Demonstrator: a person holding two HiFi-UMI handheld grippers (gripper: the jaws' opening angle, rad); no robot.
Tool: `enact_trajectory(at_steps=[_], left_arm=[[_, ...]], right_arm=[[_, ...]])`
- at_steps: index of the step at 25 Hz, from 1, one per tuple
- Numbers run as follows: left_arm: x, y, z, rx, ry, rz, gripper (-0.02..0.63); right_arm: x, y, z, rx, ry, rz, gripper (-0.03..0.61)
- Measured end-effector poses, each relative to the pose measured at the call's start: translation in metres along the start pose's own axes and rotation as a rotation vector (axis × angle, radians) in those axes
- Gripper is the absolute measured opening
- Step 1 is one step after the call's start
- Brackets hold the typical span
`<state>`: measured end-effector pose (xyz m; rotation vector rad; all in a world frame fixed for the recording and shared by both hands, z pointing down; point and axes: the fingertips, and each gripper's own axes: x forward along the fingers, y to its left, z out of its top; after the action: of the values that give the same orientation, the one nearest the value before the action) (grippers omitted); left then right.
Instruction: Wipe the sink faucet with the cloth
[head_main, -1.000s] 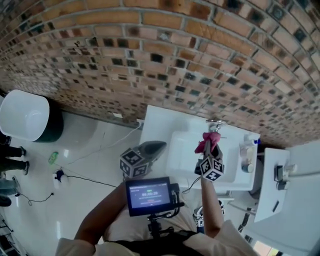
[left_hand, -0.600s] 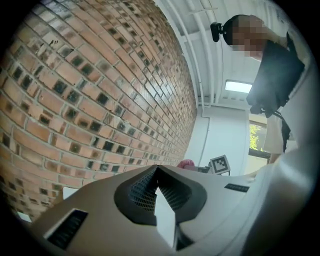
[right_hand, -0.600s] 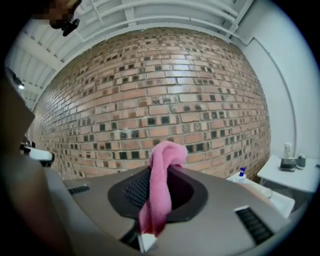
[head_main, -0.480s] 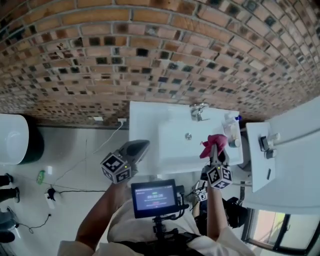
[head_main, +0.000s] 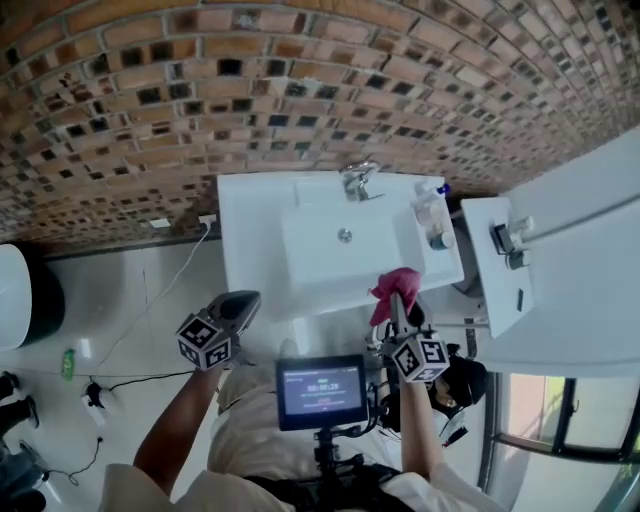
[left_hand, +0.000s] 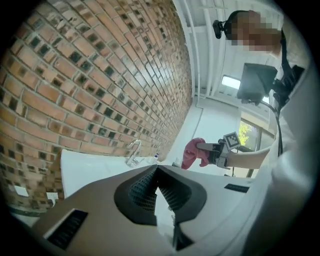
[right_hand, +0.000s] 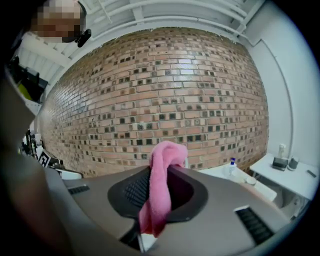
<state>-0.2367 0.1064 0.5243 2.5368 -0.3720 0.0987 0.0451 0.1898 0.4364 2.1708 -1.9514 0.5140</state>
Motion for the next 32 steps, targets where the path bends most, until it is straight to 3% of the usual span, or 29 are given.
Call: enact_trajectory(at_steps=[3,6,11,15,18,24,30,32], left_arm=[[0.005,-0.024,-0.007,0.007,0.023,0.026,0.0],[0.01,-0.042,-0.009,0.012,0.01,0.074,0.0],[0.014,-0.053,-0.037,-0.033,0.073,0.159,0.0],[0.005,-0.053,-0.05,-0.106,0.058,0.282,0.0],[-0.001,-0.051,-0.058,-0.107,0.053,0.356,0.0],[-0.011,-0.062,-0.065,-0.104,0.046,0.366,0.0],[-0.012,-0.061,-0.05,-0.05,0.022,0.297,0.0],[-0.011,-0.057,-0.043,-0.04,0.008,0.278,0.0]], right_arm=[[-0.002,-0.015,-0.02,0.051,0.051,-0.006,0.08],[0.001,-0.028,-0.044,0.092,0.062,0.059,0.08],[0.0,-0.032,-0.055,0.177,0.056,0.106,0.08],[0.005,-0.056,-0.084,0.238,0.09,0.13,0.08],[0.015,-0.068,-0.1,0.24,0.114,0.168,0.08],[0.003,-0.08,-0.114,0.28,0.104,0.196,0.08],[-0.02,-0.087,-0.094,0.433,-0.026,0.145,0.072],[-0.025,-0.077,-0.082,0.409,-0.055,0.13,0.072]])
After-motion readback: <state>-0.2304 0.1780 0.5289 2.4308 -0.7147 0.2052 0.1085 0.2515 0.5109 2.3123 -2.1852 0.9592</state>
